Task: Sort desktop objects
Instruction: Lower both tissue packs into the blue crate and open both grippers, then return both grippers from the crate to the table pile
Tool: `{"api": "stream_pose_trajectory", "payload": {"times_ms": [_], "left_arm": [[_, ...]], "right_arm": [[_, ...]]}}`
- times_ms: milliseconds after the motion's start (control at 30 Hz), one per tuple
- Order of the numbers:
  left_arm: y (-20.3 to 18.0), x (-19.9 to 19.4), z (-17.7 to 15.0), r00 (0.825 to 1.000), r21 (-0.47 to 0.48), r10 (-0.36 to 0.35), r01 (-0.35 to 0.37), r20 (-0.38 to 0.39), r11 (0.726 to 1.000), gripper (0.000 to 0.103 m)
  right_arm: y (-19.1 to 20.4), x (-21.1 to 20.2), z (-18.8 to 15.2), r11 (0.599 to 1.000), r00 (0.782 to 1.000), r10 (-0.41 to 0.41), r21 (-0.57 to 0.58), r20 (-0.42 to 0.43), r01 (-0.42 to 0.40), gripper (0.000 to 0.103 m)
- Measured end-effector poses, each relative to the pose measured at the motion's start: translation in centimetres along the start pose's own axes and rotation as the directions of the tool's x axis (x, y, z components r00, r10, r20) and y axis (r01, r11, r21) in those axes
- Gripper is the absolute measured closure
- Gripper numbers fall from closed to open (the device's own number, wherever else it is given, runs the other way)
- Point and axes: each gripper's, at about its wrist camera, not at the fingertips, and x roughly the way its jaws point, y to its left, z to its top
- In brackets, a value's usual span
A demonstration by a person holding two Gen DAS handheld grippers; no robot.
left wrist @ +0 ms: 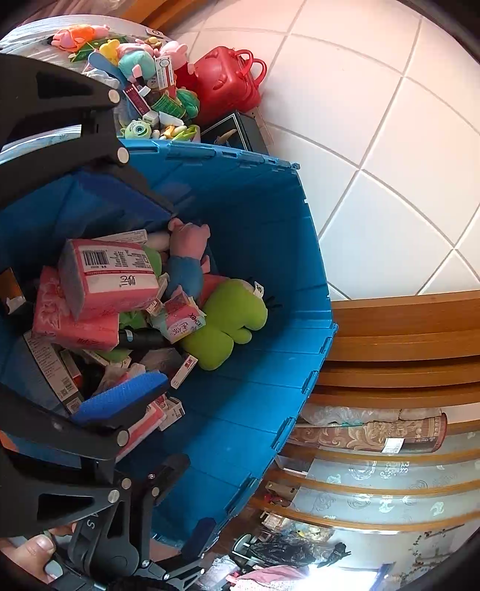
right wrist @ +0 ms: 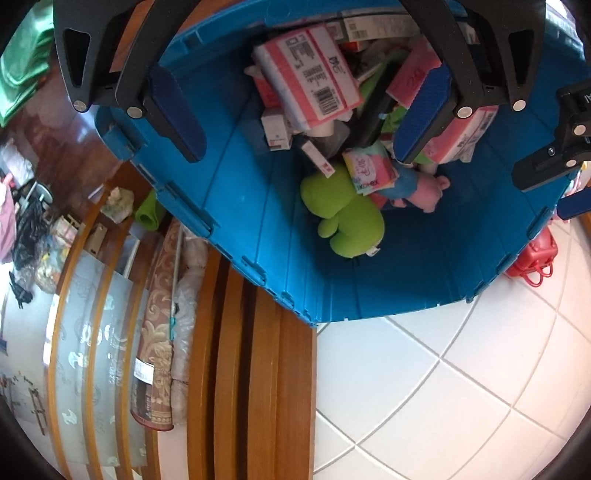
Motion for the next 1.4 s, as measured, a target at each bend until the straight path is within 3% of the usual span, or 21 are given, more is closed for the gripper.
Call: {"api": "stream_pose_trajectory", "payload": {"times_ms": [233, 367, 567, 767, 967, 1133, 1300, 1400], "left_arm": [[2.5, -3.1, -1.0, 0.998, -0.004, -0.010, 0.010, 0.065, 1.000, 0.018], [5.3, -4.6, -1.7, 0.995, -0.028, 0.019, -0.016, 0.094, 0.999, 0.016], [11.7, -6.6, -3.1, 0.990, -0.091, 0.070, -0.059, 0.125, 0.994, 0.014], [20.7, -7.7, -5.1, 0.986, -0.161, 0.127, -0.109, 0.108, 0.981, 0.014], [30.6, -7.9, -8.1, 0.978, -0.204, 0.205, -0.190, 0.051, 0.960, 0.014], [39.1, -7.2, -12.0, 0.958, -0.258, 0.283, -0.284, -0.041, 0.924, 0.014], [47.7, -5.4, -18.0, 0.920, -0.337, 0.333, -0.386, -0.205, 0.859, 0.014], [52.5, -4.0, -22.0, 0.888, -0.377, 0.338, -0.442, -0.312, 0.814, 0.014]], "right_arm": [[2.2, -3.4, 0.1, 0.997, 0.996, 0.069, 0.015, 0.048, -0.069, 0.000], [5.0, -5.4, 0.6, 0.992, 0.989, 0.125, -0.018, 0.081, -0.124, 0.000], [10.9, -8.0, 1.5, 0.973, 0.968, 0.226, -0.079, 0.113, -0.218, 0.000], [18.7, -10.3, 2.1, 0.953, 0.948, 0.286, -0.149, 0.138, -0.266, 0.000], [27.7, -10.5, 2.7, 0.925, 0.926, 0.356, -0.190, 0.123, -0.330, 0.000], [34.9, -7.6, 2.2, 0.905, 0.918, 0.391, -0.209, 0.062, -0.371, 0.000], [40.5, -1.6, 0.2, 0.903, 0.923, 0.377, -0.194, -0.073, -0.384, 0.000], [43.6, 2.5, -1.6, 0.900, 0.912, 0.366, -0.180, -0.184, -0.397, 0.000]]}}
